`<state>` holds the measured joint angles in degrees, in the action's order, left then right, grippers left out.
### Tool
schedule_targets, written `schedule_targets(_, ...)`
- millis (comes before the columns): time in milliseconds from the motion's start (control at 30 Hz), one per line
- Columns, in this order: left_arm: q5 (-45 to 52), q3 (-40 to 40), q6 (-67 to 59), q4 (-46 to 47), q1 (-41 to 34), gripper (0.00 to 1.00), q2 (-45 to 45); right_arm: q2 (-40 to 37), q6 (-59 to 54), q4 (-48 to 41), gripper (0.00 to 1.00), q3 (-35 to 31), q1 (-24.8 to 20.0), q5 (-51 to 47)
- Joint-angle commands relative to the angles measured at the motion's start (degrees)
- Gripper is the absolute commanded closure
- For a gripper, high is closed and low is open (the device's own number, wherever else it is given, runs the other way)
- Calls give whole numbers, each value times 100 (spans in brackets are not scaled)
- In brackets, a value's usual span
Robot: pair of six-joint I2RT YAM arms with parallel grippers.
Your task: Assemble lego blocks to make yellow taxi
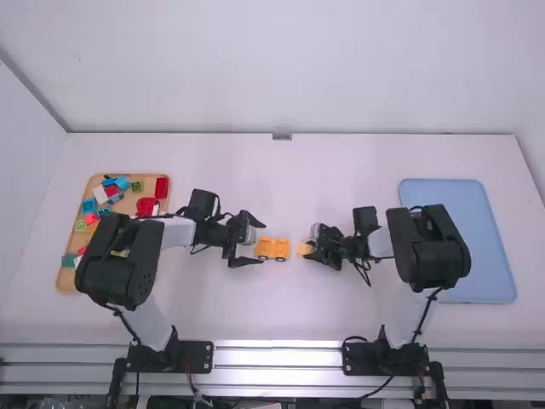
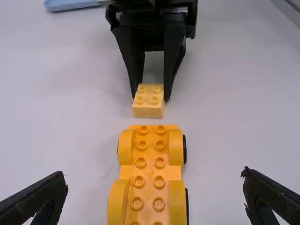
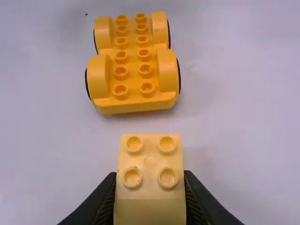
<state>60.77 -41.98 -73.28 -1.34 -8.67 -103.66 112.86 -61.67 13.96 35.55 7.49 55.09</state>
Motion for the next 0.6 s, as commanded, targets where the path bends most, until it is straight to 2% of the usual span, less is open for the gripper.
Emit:
schedule_targets(0, -15, 37, 9, -138, -118, 1, -321, -295, -42, -531, 69, 232, -35, -199)
schedule_targets(133, 4, 37, 361, -769, -238, 1, -776, -737, -612, -1694, 72, 597, 107, -199)
schedule_targets(200, -26, 39, 363, -994, -289, 1, -931, -894, -730, -1932, 71, 658, 175, -199)
schedule_targets(567, -46, 42, 363, -1263, -369, 1, -1117, -984, -505, -1541, 68, 658, 682, -245)
